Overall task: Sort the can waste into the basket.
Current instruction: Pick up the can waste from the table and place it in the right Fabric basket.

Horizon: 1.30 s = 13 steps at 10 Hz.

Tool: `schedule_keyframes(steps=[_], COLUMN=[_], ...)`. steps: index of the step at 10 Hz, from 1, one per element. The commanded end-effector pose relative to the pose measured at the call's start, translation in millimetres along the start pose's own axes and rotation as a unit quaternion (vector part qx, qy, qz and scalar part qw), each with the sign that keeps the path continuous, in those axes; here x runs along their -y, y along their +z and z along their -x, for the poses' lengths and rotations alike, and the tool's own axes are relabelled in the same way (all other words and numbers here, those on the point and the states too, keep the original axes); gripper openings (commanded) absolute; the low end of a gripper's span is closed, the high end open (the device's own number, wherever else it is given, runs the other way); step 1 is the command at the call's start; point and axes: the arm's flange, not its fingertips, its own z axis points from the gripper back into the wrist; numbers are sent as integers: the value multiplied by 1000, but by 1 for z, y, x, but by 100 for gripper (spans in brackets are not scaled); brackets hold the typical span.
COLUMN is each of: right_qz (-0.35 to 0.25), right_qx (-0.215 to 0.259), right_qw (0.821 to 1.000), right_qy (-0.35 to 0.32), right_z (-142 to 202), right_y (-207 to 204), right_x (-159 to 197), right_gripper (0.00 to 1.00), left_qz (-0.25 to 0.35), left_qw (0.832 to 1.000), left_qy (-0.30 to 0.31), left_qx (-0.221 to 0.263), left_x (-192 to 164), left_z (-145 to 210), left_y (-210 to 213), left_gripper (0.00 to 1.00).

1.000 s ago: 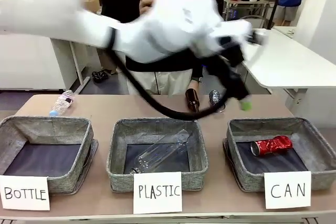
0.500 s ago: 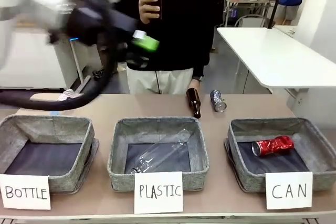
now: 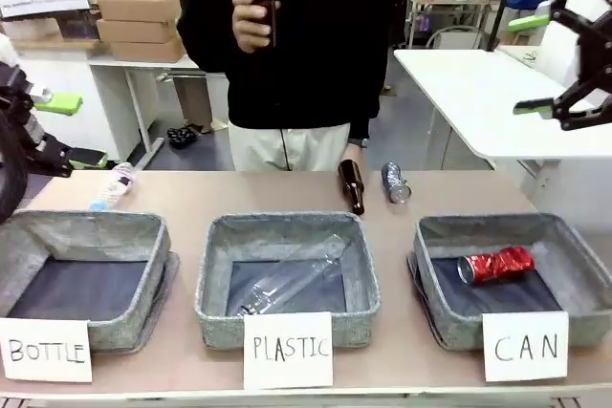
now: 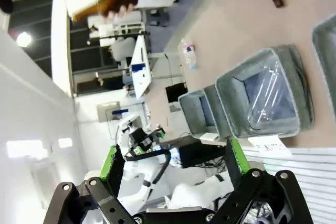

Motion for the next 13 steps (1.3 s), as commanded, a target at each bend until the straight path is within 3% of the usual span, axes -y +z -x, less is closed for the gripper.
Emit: schedule_keyframes(steps=[1, 13], right_qz=[-4, -4], right_qx=[3, 3], right_qw=[1000, 1000], right_qy=[28, 28], right_z=[3, 3], right_y=[13, 13], right_x=[-2, -2], right_gripper=[100, 100], left_qz=[8, 8], left_qw=[1000, 1000], left_qy=[-19, -19], left_qx=[-16, -16], left_x=[15, 15], left_z=[0, 0], left_y=[-15, -15], left_gripper=[100, 100])
